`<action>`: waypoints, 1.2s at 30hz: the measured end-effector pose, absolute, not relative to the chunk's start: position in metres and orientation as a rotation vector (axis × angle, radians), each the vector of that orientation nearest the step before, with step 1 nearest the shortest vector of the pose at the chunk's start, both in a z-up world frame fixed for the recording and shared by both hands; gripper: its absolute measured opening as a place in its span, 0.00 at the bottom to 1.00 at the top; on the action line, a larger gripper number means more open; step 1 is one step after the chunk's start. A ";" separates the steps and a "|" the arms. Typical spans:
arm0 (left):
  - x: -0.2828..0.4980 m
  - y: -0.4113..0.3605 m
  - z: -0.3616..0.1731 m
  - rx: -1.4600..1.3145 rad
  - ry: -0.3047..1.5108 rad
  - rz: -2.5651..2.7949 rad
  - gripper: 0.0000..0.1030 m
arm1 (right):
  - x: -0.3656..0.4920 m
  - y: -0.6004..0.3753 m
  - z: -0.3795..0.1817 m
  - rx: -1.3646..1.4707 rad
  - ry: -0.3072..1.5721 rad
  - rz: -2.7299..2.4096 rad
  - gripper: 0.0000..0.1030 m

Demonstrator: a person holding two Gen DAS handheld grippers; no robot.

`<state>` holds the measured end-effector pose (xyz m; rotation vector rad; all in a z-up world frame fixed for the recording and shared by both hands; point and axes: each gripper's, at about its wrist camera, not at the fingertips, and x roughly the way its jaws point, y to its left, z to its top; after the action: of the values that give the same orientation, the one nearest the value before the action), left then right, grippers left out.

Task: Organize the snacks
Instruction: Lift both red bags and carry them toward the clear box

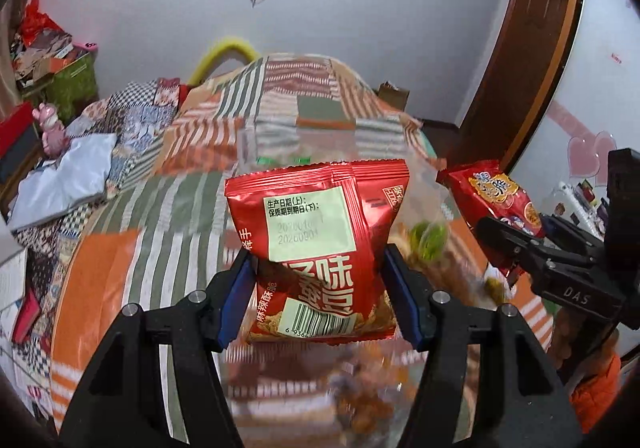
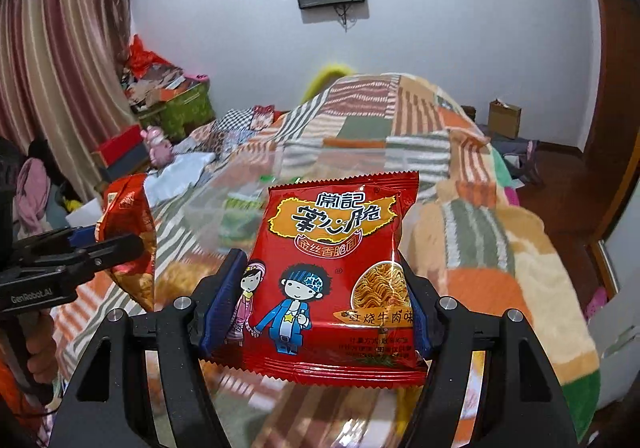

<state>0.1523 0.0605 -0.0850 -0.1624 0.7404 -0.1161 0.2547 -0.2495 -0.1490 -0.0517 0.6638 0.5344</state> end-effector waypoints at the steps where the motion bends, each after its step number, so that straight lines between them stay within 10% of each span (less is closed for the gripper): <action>1: 0.159 0.060 -0.083 -0.162 0.736 -0.116 0.60 | 0.260 -0.250 -0.148 -0.053 0.660 0.531 0.65; 36: 0.313 0.065 -0.137 -0.142 0.859 -0.051 0.56 | 0.375 -0.215 -0.193 -0.119 0.835 0.514 0.67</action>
<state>0.3129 0.0652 -0.1375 -0.1422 0.8587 -0.0514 0.3748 -0.2152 -0.1928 -0.1192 0.8351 0.5140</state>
